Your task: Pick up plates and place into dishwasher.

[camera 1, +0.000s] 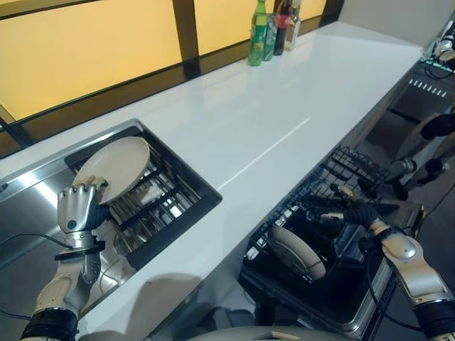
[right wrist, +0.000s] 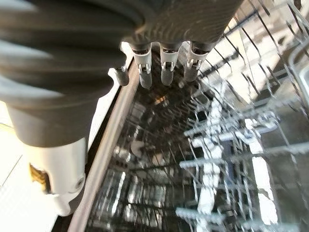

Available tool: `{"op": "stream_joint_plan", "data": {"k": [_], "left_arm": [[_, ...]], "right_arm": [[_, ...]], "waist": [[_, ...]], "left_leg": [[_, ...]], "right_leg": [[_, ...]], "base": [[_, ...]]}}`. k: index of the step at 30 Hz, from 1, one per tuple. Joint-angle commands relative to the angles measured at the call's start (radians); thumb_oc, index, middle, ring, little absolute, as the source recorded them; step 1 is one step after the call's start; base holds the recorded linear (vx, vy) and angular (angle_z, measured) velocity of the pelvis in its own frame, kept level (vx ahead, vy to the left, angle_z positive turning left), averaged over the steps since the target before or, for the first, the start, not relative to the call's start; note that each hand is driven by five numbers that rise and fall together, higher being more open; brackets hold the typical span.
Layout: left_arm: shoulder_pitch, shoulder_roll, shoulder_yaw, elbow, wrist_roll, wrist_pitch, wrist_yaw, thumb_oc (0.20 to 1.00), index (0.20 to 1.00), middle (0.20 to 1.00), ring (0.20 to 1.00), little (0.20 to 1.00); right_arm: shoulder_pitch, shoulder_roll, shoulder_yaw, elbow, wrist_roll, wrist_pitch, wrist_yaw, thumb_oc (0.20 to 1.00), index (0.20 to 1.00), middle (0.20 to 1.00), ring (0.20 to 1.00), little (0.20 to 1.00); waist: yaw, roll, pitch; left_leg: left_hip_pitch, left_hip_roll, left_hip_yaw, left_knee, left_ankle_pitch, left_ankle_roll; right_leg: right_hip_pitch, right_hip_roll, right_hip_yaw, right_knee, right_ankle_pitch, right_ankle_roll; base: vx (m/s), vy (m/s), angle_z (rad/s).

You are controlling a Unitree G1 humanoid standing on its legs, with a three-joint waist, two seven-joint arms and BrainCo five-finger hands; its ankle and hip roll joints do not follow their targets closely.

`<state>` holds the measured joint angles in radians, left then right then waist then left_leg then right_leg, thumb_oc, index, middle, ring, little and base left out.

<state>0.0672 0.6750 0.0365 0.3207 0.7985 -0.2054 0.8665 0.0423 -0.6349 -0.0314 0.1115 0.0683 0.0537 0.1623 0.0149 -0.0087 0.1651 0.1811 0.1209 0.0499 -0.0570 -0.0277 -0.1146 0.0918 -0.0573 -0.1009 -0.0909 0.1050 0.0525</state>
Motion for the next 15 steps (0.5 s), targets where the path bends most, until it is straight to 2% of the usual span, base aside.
{"op": "stream_joint_plan", "data": {"k": [1, 5, 10, 12, 15], "left_arm": [[-0.015, 0.045, 0.055, -0.120, -0.073, -0.112, 0.028, 0.200, 0.200, 0.200, 0.200, 0.200], [-0.021, 0.053, 0.084, -0.204, -0.106, -0.171, 0.008, 0.200, 0.200, 0.200, 0.200, 0.200], [-0.032, 0.082, 0.082, -0.301, -0.147, -0.217, -0.091, 0.200, 0.200, 0.200, 0.200, 0.200], [-0.043, 0.091, 0.077, -0.335, -0.236, -0.249, -0.176, 0.200, 0.200, 0.200, 0.200, 0.200], [-0.055, 0.088, 0.052, -0.385, -0.369, -0.296, -0.354, 0.200, 0.200, 0.200, 0.200, 0.200]], "right_arm": [[-0.064, -0.008, -0.065, -0.100, -0.007, -0.083, -0.075, 1.000, 1.000, 1.000, 1.000, 1.000], [-0.075, -0.017, -0.073, -0.129, -0.018, -0.096, -0.087, 1.000, 1.000, 1.000, 1.000, 1.000], [-0.087, -0.040, -0.074, -0.161, -0.020, -0.099, -0.092, 1.000, 1.000, 1.000, 1.000, 1.000], [-0.099, -0.055, -0.076, -0.173, -0.005, -0.129, -0.119, 1.000, 1.000, 1.000, 1.000, 1.000], [-0.128, -0.055, -0.084, -0.222, 0.023, -0.172, -0.154, 1.000, 1.000, 1.000, 1.000, 1.000]], "waist": [[0.015, -0.016, -0.023], [0.019, -0.010, -0.032], [0.024, -0.003, -0.042], [0.027, 0.000, -0.044], [0.030, 0.007, -0.047]], "left_leg": [[-0.172, -0.005, -0.048, -0.025, 0.150, 0.024], [-0.173, -0.008, -0.055, -0.026, 0.147, 0.022], [-0.174, -0.010, -0.063, -0.026, 0.146, 0.020], [-0.173, -0.011, -0.068, -0.026, 0.146, 0.021], [-0.172, -0.011, -0.073, -0.027, 0.147, 0.021]], "right_leg": [[0.043, 0.002, -0.011, 0.097, -0.129, 0.004], [0.045, 0.000, -0.017, 0.099, -0.134, 0.004], [0.049, 0.000, -0.024, 0.102, -0.141, 0.003], [0.051, -0.001, -0.027, 0.103, -0.142, 0.004], [0.051, 0.001, -0.028, 0.102, -0.142, 0.004]], "base": [[-0.03, 0.018, 0.04], [-0.03, 0.014, 0.07], [-0.02, 0.002, 0.06], [-0.03, -0.010, 0.07], [-0.03, -0.002, 0.08]]}}
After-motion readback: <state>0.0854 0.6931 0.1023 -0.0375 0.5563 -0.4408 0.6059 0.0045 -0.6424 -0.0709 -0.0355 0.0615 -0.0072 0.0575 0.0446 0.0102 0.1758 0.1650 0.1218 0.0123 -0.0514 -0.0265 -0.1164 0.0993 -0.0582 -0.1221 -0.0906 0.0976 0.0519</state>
